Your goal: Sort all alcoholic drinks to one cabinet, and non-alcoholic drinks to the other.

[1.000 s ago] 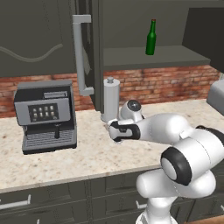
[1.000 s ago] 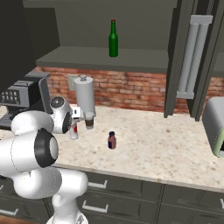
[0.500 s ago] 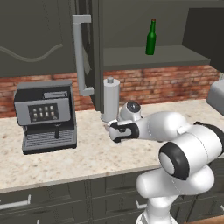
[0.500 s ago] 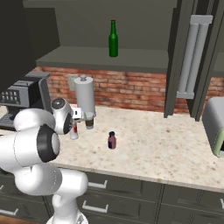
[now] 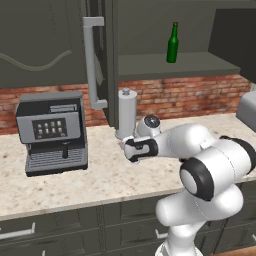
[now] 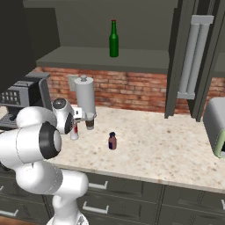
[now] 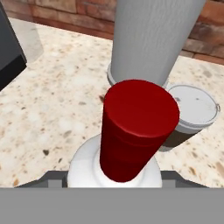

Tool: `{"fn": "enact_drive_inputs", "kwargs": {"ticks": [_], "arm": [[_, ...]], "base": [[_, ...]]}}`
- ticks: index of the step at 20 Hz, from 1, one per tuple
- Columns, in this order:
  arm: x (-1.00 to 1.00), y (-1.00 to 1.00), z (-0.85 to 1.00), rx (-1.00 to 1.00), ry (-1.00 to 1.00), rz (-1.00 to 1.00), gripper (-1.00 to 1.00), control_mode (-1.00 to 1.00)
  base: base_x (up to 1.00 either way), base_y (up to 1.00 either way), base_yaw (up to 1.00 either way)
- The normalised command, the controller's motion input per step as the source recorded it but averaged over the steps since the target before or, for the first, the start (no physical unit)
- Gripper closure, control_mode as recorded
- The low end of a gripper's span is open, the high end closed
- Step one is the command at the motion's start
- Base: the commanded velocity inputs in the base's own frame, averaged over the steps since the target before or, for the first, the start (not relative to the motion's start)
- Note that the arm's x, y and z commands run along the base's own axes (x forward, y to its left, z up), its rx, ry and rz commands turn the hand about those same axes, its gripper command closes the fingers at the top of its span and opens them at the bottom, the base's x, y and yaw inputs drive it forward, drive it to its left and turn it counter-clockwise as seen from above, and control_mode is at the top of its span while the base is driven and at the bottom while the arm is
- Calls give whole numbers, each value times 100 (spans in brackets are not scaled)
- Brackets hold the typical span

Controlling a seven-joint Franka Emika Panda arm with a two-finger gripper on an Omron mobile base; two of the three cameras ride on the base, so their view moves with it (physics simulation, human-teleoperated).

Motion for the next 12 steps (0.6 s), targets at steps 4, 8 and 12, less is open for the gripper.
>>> {"fn": "enact_drive_inputs", "kwargs": {"ticks": [4,8,12], "arm": [[4,0,-3,0,0,-1,100,-100],[0,0,0,0,0,0,100,-100],[-2,0,5,0,-3,0,100,-100]], "base": [[0,0,0],[0,0,0],[0,0,0]]}}
